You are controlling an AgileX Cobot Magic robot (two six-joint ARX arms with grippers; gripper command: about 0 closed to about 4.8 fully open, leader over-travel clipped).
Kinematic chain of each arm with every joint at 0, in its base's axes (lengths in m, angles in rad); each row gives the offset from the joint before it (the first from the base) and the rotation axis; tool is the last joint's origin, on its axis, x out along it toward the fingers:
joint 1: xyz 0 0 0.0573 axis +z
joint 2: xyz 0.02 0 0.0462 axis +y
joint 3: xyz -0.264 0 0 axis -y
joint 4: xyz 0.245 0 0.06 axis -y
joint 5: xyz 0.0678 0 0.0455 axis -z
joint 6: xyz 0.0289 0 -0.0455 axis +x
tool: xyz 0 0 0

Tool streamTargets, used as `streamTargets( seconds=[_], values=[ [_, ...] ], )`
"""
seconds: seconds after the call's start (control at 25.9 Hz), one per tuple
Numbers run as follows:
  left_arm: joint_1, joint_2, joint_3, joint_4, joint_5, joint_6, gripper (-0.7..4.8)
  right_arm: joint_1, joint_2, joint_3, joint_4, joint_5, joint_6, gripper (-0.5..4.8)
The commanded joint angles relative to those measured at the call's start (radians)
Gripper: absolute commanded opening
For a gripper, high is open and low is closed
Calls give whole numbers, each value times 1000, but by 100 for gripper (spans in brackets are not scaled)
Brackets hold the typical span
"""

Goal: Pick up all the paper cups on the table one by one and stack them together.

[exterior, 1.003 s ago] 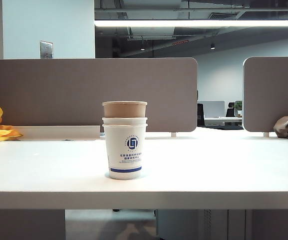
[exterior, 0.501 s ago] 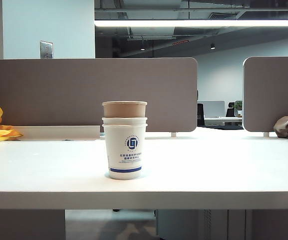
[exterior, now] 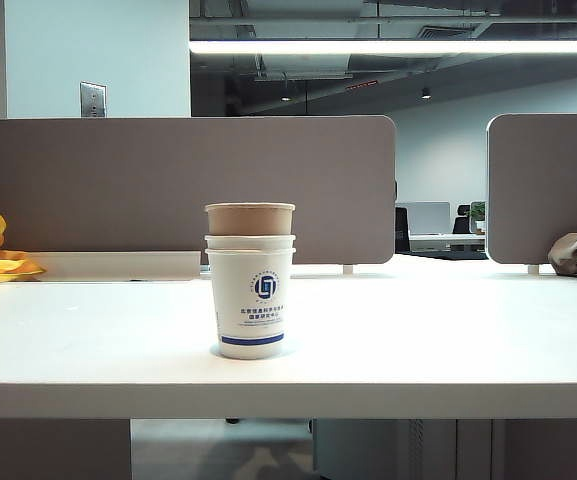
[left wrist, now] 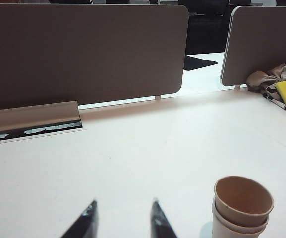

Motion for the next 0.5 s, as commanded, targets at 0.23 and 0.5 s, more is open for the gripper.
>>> streamTargets(
  seconds=[0.23, 0.5],
  values=[
    [2, -145, -129, 18, 1, 5, 138, 0, -149, -154, 122, -3, -2, 198],
    [3, -295, -253, 21, 0, 5, 138, -1, -297, -248, 128, 3, -2, 198]
  ],
)
